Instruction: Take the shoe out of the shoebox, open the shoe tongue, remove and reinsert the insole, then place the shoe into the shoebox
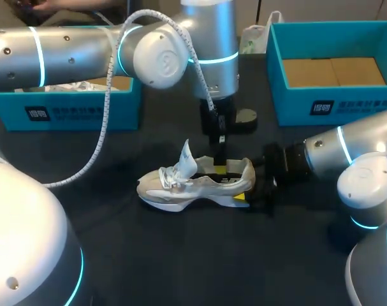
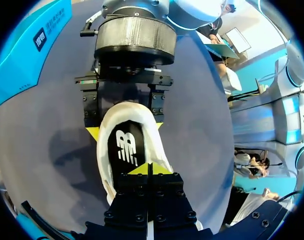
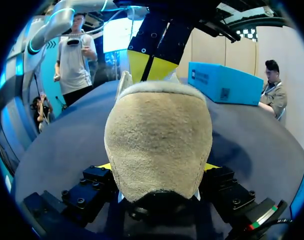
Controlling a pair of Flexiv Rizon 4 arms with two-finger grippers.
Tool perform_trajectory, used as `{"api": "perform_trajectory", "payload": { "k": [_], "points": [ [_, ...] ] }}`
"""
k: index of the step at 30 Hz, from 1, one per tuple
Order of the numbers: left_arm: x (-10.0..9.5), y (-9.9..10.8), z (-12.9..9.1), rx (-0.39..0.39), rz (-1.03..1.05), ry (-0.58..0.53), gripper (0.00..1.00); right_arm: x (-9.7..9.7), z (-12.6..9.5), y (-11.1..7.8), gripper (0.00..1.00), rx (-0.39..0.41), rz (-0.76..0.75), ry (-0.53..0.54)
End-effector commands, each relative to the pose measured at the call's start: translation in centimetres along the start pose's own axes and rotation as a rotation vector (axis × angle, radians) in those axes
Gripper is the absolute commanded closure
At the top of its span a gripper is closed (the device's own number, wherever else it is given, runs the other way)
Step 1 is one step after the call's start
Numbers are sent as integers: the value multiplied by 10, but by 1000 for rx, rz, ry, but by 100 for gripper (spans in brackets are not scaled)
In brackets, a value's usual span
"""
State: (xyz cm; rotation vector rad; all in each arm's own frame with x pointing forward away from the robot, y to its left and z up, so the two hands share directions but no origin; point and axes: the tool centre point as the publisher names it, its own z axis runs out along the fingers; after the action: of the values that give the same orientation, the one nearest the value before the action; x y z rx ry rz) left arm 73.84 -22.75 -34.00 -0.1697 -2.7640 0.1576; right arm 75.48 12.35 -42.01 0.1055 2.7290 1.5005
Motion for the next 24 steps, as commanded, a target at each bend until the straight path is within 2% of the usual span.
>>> {"api": "perform_trajectory", "payload": {
  "k": [1, 12, 18, 24],
  "points": [
    [-2, -2, 1, -2, 1, 3, 100, 0, 4, -1, 100, 4, 0, -1],
    [-2, -2, 1, -2, 1, 3, 100, 0, 4, -1, 100, 4, 0, -1],
    [-5, 4, 7, -23, 31, 1, 100, 0, 4, -1, 100, 4, 0, -1],
    [-6, 9, 18, -7, 59, -4, 100, 0, 4, -1, 100, 4, 0, -1]
  ]
}}
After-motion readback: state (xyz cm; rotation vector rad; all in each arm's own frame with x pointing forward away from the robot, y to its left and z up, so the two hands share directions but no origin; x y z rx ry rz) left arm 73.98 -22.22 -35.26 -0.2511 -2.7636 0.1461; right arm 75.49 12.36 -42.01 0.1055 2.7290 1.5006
